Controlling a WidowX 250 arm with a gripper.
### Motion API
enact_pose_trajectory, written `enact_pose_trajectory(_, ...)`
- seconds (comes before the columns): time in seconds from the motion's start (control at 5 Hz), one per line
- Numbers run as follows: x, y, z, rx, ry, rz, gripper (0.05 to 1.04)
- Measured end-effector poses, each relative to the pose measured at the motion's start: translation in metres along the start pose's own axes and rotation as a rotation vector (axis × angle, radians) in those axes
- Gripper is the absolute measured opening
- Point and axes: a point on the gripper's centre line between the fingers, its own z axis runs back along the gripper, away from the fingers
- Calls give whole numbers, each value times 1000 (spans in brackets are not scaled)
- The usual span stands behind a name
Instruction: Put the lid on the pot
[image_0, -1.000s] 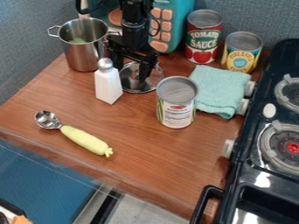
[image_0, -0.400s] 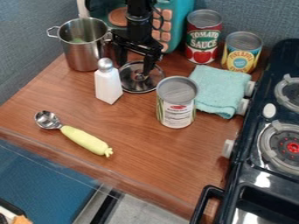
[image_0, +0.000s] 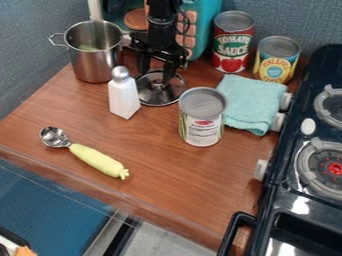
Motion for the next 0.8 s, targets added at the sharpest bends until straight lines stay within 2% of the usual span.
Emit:
enact_pose_trajectory(0.2,-6,-5,-4,-20,20,-4,345)
enact_pose_trajectory(0.4,-10,-7,-4,-37,21,-10,274)
enact_pose_trajectory(0.8,-13,-6,3,-57,23,-6,274)
